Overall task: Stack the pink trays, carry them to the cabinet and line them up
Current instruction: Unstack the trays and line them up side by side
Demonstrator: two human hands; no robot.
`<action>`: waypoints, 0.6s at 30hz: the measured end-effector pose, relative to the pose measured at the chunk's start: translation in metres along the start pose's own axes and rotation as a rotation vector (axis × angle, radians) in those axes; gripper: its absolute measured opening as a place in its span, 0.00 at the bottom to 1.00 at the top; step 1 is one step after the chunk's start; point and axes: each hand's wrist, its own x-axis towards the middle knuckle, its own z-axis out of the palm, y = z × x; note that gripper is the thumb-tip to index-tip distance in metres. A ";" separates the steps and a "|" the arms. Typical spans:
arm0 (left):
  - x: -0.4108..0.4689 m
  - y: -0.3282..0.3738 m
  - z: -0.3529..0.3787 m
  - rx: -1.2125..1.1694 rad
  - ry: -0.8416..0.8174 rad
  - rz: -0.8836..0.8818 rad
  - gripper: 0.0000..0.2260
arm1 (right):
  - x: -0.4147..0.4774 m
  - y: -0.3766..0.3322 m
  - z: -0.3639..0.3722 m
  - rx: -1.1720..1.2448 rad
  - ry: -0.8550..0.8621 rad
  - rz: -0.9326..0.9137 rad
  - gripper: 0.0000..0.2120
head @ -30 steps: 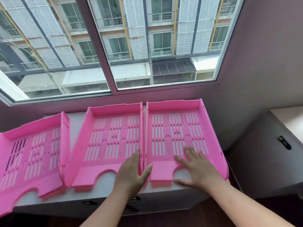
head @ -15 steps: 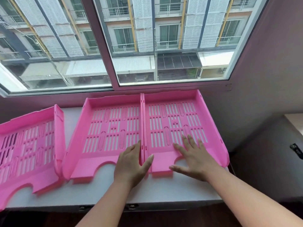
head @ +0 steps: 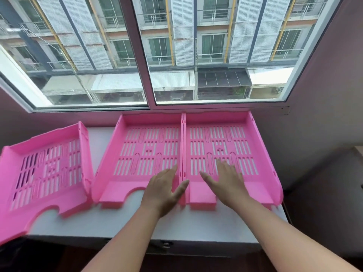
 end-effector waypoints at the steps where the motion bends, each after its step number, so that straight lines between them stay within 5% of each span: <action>1: -0.003 -0.005 -0.006 0.004 0.026 -0.009 0.40 | -0.001 -0.014 0.003 0.092 0.026 -0.001 0.47; 7: -0.039 -0.073 -0.048 0.128 0.313 -0.181 0.32 | -0.012 -0.084 0.039 0.353 -0.039 -0.092 0.41; 11: -0.055 -0.125 -0.068 0.154 0.407 -0.419 0.30 | -0.011 -0.101 0.061 0.401 0.087 0.004 0.38; 18: -0.043 -0.170 -0.070 -0.409 0.344 -0.576 0.39 | -0.011 -0.105 0.071 0.376 0.195 0.055 0.35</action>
